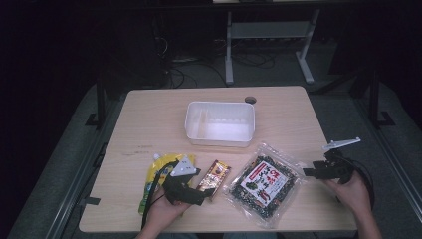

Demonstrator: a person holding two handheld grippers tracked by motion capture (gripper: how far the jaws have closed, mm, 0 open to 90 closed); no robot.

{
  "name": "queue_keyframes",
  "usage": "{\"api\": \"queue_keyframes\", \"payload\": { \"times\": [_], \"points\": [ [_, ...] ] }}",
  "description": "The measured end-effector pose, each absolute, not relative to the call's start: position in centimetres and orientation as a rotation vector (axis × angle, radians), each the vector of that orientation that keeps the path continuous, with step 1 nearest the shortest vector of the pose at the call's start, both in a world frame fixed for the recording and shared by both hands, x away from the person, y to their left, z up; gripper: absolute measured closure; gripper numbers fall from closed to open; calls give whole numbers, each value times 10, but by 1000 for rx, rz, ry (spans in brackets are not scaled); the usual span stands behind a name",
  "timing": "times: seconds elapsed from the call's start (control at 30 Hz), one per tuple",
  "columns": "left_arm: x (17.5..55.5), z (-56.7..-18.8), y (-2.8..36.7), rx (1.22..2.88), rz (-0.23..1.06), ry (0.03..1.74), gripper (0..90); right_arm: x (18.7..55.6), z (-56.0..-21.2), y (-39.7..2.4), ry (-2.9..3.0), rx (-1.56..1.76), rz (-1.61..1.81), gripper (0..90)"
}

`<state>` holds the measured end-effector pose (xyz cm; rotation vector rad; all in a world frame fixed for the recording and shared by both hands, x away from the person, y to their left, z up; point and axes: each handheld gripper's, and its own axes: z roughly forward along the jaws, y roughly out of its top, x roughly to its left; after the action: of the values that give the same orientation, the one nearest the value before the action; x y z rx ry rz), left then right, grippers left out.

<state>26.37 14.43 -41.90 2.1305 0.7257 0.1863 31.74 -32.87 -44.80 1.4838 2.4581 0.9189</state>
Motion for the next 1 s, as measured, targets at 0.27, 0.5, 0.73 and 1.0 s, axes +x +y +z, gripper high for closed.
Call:
{"api": "queue_keyframes", "payload": {
  "times": [0.27, 0.5, 0.73, 1.0],
  "points": [
    [264, -420, 143, 2140, 180, 720, 175, 320, -453, -333, 2493, 1538, 945, 599],
    [265, -421, 141, 2145, 172, 721, 175, 321, -455, -334, 2509, 1559, 972, 718],
    [268, -423, 137, 2142, 154, 723, 175, 317, -451, -338, 2492, 1543, 1006, 891],
    [273, -423, 129, 2141, 120, 714, 175, 311, -436, -335, 2476, 1480, 1013, 895]
  ]
}}
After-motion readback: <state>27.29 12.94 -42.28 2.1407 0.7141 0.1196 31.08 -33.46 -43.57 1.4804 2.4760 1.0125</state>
